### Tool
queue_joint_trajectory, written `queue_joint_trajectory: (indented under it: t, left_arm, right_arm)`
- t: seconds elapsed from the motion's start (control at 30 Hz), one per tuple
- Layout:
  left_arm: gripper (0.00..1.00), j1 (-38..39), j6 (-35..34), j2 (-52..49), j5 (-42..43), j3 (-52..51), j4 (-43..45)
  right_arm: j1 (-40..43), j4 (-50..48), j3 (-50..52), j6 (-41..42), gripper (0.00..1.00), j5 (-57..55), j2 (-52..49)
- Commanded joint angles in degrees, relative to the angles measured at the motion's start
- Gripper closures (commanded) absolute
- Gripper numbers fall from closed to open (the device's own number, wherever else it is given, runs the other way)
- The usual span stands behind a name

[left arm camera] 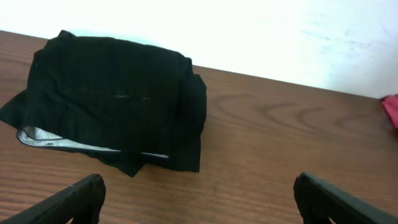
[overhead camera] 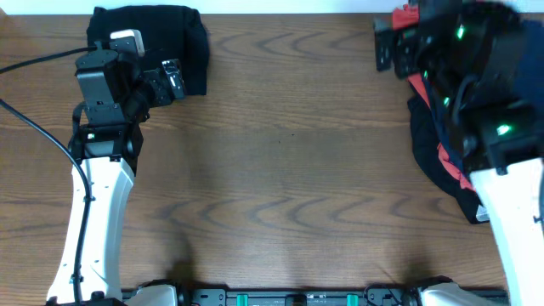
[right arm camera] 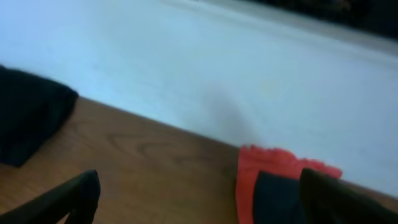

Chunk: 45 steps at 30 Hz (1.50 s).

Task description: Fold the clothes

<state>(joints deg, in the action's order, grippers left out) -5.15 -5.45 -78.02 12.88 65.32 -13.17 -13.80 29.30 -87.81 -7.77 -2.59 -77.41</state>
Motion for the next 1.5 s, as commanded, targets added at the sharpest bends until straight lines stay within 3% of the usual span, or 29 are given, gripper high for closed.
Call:
queue_joint_trajectory:
  t: [0.0,0.43,0.63,1.03,1.47]
  left_arm:
    - [0.02,-0.13,1.14,-0.22,-0.50,-0.22,-0.13]
    - [0.02,-0.13,1.14,-0.22,-0.48,-0.22,-0.13]
    - [0.02,-0.13,1.14,-0.22,-0.48,-0.22,-0.13]
    - [0.02,-0.13,1.14,-0.22,-0.48,-0.22,-0.13]
    - [0.02,-0.13,1.14,-0.22,-0.48,-0.22,-0.13]
  right_arm:
    - [1.33,-5.35,10.86,0.42,0.01,1.86,5.49]
    - [3.74,-31.56,47.91,0.42,0.01,1.79,24.94]
    - [3.74,-38.14,61.31,0.42,0.01,1.77,35.58]
    - [3.72,-44.35,78.49,0.42,0.01,1.77,52.70]
    - [3.67,-46.73,87.54,0.44,0.01,1.79,63.36]
